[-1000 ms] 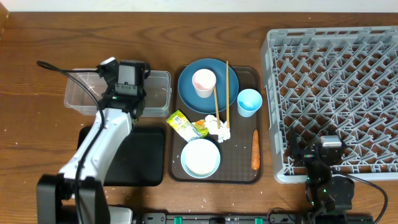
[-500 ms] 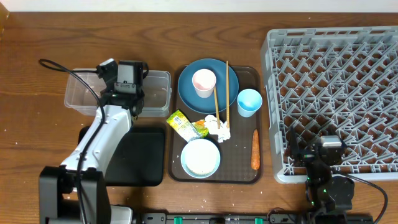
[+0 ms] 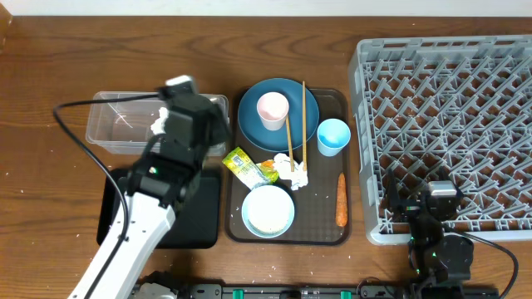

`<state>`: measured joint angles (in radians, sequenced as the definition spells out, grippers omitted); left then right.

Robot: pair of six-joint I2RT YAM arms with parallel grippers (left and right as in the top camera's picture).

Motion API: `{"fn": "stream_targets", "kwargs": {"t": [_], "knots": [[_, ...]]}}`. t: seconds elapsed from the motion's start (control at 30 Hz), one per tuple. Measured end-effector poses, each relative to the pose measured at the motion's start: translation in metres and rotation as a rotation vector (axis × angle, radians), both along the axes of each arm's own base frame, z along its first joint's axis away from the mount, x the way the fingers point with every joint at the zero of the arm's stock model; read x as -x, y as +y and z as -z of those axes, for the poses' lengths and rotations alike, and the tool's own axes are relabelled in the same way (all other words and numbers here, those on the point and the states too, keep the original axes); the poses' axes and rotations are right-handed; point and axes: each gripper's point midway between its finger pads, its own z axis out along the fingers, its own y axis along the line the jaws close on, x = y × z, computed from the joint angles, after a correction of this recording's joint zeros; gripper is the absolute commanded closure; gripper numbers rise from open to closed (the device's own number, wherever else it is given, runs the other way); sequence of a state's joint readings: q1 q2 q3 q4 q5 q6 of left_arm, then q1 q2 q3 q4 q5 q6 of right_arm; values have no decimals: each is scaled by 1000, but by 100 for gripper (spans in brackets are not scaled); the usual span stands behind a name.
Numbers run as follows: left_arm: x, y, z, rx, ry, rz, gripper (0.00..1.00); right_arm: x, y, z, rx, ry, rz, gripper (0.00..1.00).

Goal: Sort waste into correct bins and load items into the dishwasher rack
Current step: 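Reach the left gripper back to the tray and grasp remaining tissue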

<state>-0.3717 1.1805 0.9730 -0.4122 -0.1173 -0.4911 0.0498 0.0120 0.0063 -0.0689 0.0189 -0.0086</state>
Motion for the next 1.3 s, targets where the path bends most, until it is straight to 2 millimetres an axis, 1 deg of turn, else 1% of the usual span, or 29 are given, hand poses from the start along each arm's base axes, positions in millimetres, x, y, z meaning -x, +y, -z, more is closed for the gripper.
{"fn": "stream_targets", "kwargs": {"t": [0.07,0.13,0.23,0.3,0.37,0.47,0.63,0.77,0.93,1.17,1.3], "knots": [[13,-23,6,39,49,95,33,0,0,0,0,0,0,1],[30,-40,18,54,121,171,33,0,0,0,0,0,0,1],[52,-54,36,50,224,244,33,0,0,0,0,0,0,1],[61,-61,47,40,279,275,33,0,0,0,0,0,0,1],[64,-68,58,32,317,296,33,0,0,0,0,0,0,1],[61,-78,74,21,353,313,33,0,0,0,0,0,0,1],[59,-82,105,-10,437,314,33,0,0,0,0,0,0,1],[57,-87,122,-10,479,322,33,0,0,0,0,0,0,1],[61,-95,132,19,522,350,33,0,0,0,0,0,0,1],[67,-103,132,48,536,382,33,0,0,0,0,0,0,1],[73,-112,131,45,539,415,33,0,0,0,0,0,0,1]]}}
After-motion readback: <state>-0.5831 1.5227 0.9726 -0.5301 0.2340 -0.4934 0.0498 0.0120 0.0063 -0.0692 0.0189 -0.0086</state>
